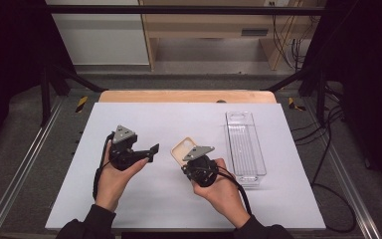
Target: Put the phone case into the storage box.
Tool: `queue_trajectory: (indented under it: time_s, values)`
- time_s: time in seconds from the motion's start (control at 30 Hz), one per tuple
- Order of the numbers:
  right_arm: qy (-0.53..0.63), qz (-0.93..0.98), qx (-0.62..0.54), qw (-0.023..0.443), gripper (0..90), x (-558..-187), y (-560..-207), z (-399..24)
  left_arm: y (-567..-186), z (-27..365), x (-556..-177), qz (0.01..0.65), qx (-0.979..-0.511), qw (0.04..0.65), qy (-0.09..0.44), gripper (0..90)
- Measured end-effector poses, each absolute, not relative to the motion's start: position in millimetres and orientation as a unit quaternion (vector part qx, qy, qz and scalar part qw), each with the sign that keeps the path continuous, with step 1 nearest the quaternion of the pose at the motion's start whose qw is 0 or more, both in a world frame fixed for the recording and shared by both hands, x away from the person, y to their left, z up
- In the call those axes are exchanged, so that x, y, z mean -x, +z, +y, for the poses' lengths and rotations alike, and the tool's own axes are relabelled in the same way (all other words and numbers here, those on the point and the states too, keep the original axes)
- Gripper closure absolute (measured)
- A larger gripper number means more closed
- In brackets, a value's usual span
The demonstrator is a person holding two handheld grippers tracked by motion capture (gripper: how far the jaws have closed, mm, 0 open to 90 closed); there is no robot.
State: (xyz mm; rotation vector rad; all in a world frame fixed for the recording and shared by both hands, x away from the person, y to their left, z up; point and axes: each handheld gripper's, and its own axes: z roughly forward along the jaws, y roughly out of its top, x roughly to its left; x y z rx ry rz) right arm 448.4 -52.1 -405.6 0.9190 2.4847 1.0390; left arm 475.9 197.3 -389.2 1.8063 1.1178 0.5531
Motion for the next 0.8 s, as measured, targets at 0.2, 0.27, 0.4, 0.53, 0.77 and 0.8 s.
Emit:
queue_trajectory:
  time_s: [0.2,0.27,0.4,0.53,0.77,0.8]
  values:
    - [0.396,0.842,-0.332,0.154,88.7,-456.2,-402.9,-58.3,-400.1,203.1,-462.4,0.447,-0.726,0.456,0.254,9.3]
    - [0.401,0.836,-0.339,0.158,88.7,-458.3,-402.3,-59.7,-404.9,202.2,-457.2,0.441,-0.728,0.457,0.258,8.6]
    - [0.415,0.824,-0.351,0.159,88.6,-461.7,-400.1,-63.2,-414.0,202.5,-448.1,0.431,-0.727,0.46,0.274,5.8]
    - [0.434,0.808,-0.364,0.165,88.6,-464.8,-397.2,-66.0,-421.5,208.2,-443.3,0.433,-0.711,0.476,0.285,5.2]
    - [0.459,0.785,-0.374,0.182,88.6,-466.7,-388.6,-71.1,-431.9,227.6,-436.6,0.43,-0.692,0.489,0.312,4.7]
    - [0.466,0.782,-0.372,0.182,88.6,-467.5,-387.0,-71.9,-432.4,230.3,-436.7,0.43,-0.69,0.488,0.316,4.6]
